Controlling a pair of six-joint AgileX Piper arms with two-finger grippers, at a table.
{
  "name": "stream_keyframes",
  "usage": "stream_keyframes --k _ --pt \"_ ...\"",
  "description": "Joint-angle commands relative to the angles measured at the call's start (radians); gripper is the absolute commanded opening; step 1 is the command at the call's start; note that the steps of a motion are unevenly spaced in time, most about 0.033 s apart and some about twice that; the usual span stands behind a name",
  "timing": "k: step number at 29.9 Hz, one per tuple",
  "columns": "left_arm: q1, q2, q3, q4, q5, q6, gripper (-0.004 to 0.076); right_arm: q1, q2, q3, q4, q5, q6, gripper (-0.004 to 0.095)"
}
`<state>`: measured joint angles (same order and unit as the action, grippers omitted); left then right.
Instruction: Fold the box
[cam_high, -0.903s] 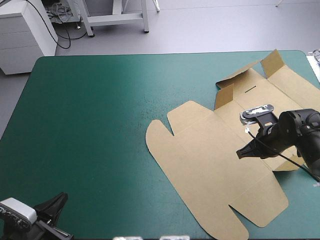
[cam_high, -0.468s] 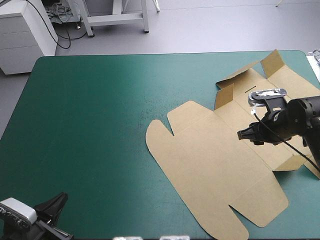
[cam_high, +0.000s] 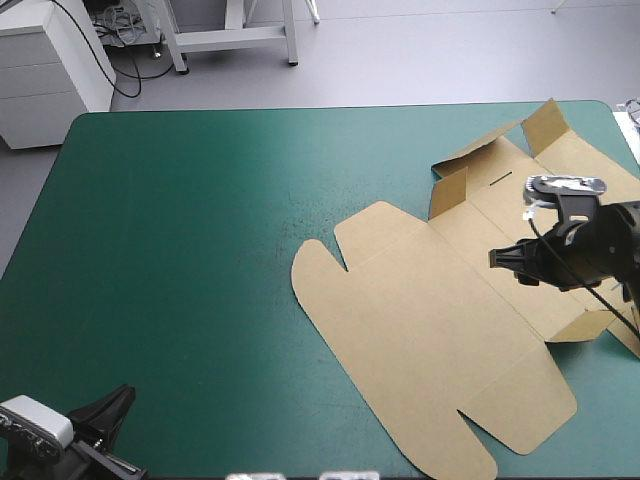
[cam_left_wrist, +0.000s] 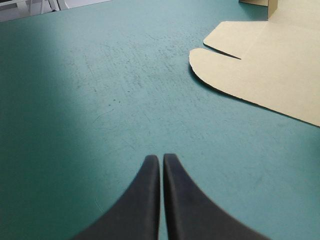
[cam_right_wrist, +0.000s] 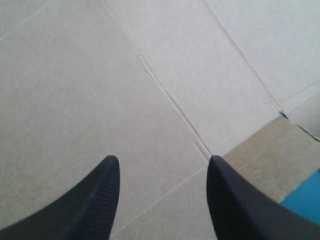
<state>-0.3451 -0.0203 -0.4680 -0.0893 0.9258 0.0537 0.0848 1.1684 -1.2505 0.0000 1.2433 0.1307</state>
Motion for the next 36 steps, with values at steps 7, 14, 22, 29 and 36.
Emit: stream_keyframes --k 7,14,22,29,36 --pt "0.002 0.0 -0.02 -0.01 -0.074 -0.008 0.0006 -0.206 -0.136 -0.028 0.058 0.01 0.023 0.0492" --pt "0.002 0.0 -0.02 -0.01 -0.074 -0.008 0.0006 -0.246 -0.158 0.054 0.065 0.01 0.095 0.0489" --pt "0.002 0.0 -0.02 -0.01 -0.074 -0.008 0.0006 -0.246 -0.178 0.166 0.054 0.01 0.184 0.0489" --pt "0.002 0.0 -0.02 -0.01 -0.074 -0.008 0.0006 -0.246 -0.18 0.17 0.0 0.01 0.269 0.0488" --pt "0.002 0.0 -0.02 -0.006 -0.074 -0.008 0.0006 -0.247 -0.18 0.17 -0.042 0.01 0.302 0.0487"
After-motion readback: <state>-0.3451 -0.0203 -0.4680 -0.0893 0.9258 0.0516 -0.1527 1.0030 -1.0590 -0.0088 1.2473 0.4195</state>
